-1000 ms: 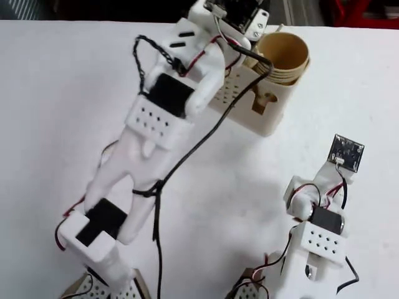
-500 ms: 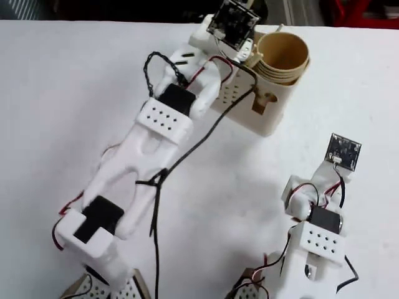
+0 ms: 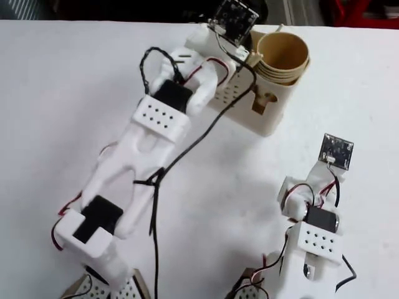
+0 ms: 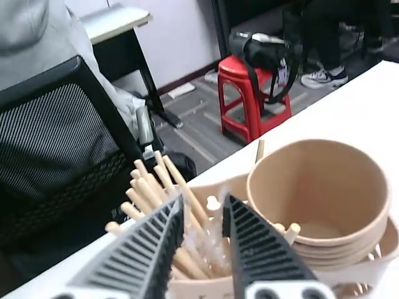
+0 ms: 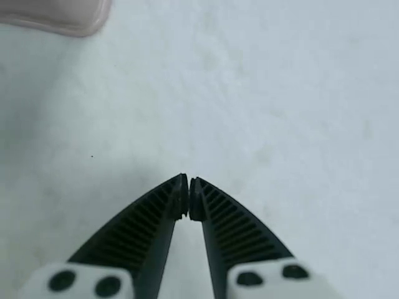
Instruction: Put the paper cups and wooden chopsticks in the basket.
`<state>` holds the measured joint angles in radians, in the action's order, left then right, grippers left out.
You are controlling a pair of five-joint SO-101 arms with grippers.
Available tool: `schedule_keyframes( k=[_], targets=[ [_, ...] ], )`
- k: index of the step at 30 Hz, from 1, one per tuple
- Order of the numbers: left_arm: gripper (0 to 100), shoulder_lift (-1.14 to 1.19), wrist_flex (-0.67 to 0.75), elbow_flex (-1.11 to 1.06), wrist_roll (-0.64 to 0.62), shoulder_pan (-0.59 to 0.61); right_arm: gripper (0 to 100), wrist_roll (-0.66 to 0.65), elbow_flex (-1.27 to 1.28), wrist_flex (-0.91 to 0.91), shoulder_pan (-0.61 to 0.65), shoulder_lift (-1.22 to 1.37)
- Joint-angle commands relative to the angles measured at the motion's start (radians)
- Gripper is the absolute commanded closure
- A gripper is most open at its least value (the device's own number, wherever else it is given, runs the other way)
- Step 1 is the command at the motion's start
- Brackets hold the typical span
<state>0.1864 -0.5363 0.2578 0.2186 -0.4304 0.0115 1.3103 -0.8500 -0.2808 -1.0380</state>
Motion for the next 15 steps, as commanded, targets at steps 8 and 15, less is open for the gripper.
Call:
schedule_keyframes(
  k=[8, 15],
  targets=[
    [88, -0.018, -0.552, 0.506, -0.003, 0.031, 98.0, 0.003, -0.009, 0.013, 0.007, -0.016],
    [88, -0.010, -0.720, 0.680, 0.055, 0.110, 97.8, 0.003, -0.008, 0.013, 0.007, -0.016]
  ],
)
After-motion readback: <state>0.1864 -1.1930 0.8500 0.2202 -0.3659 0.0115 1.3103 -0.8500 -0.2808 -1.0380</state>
